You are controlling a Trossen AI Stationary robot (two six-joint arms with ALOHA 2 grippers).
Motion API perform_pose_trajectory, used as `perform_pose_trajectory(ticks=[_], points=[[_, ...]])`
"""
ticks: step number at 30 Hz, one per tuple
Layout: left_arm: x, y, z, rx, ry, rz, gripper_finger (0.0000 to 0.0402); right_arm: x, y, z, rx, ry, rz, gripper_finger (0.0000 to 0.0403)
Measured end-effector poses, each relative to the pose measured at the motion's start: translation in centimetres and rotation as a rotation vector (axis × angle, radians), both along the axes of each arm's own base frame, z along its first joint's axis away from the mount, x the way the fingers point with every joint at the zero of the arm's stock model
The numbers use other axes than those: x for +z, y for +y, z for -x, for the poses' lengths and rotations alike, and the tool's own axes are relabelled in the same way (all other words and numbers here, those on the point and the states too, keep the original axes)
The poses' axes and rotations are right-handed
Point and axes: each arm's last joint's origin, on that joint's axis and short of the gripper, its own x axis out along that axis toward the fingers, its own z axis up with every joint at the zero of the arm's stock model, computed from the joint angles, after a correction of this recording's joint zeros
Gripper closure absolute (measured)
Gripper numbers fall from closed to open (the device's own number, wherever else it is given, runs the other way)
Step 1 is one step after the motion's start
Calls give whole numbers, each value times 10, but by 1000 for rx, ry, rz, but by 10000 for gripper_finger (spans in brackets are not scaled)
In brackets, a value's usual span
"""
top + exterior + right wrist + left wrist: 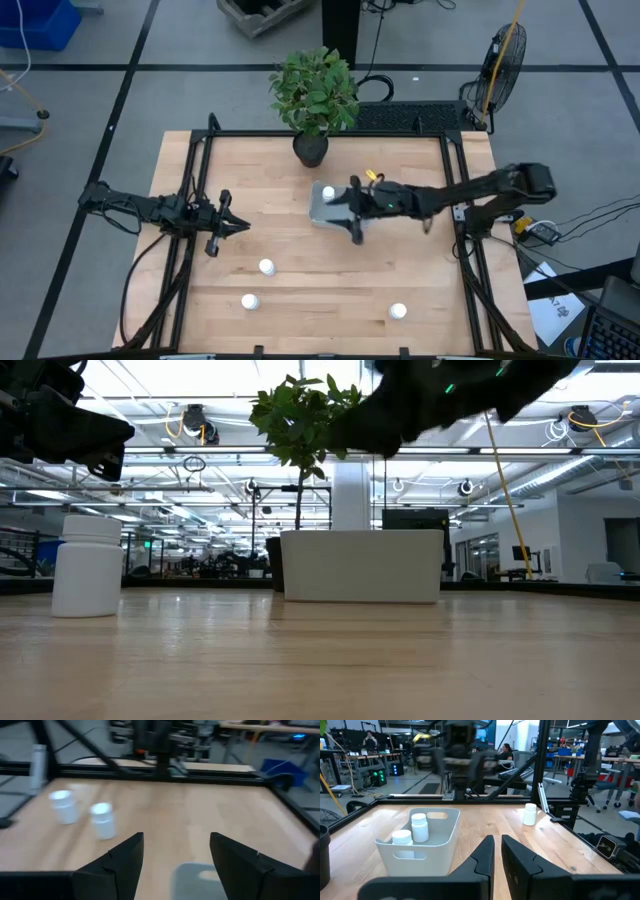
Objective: Pick and place pill bottles into a basket
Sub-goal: Put the white medicine bottle into the gray bin
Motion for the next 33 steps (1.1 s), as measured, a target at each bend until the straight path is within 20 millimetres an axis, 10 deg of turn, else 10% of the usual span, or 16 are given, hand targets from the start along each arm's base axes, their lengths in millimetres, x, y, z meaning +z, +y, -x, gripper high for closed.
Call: perform_pose_trajectory(ticks=[14, 33], points=[[0, 0, 0, 0, -1, 0, 364, 31, 130, 80, 190, 61, 41, 200], [0, 0, 0, 0, -1, 0, 364, -28, 192, 147, 74, 567, -239, 176]])
